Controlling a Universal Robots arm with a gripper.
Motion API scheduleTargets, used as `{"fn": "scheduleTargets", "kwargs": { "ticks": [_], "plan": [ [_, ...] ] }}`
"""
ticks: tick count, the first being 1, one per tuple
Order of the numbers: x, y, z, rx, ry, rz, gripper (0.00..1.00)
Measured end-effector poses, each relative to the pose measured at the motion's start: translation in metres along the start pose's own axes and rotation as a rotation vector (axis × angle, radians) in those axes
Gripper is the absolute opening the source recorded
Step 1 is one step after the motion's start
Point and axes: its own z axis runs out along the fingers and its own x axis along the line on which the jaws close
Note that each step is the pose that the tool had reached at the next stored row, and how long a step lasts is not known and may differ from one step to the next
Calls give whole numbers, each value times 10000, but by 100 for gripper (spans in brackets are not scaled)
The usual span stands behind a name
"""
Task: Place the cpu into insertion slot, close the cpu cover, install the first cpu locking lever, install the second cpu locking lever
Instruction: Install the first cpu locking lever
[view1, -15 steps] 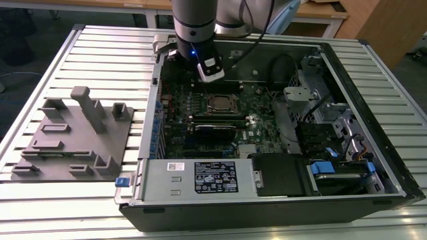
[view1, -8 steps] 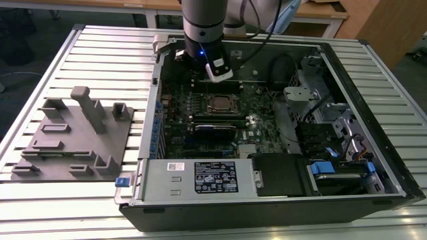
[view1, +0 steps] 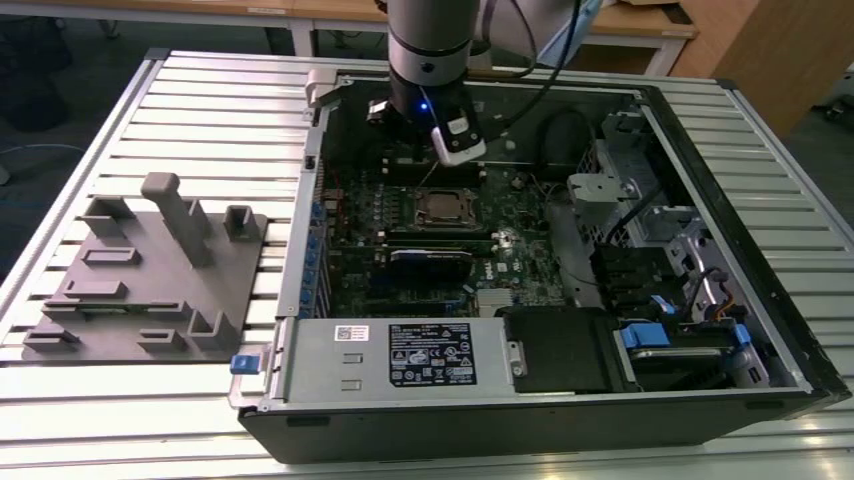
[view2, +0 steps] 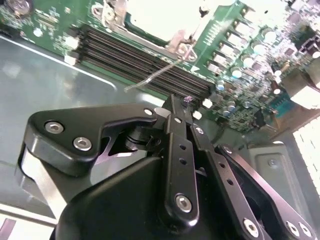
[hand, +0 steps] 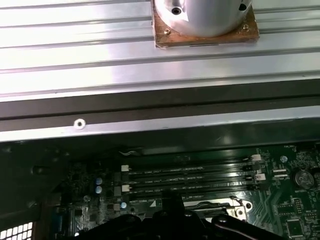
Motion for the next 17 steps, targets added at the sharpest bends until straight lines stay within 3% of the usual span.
{"fn": "scheduleTargets", "kwargs": {
  "ticks": [2, 7, 12, 17],
  "plan": [
    [-31, 3, 1, 35, -3, -2, 10],
    [-34, 3, 5, 40, -4, 0, 10],
    [-40, -18, 67, 41, -4, -3, 10],
    [-98, -25, 111, 54, -4, -1, 10]
  ]
}}
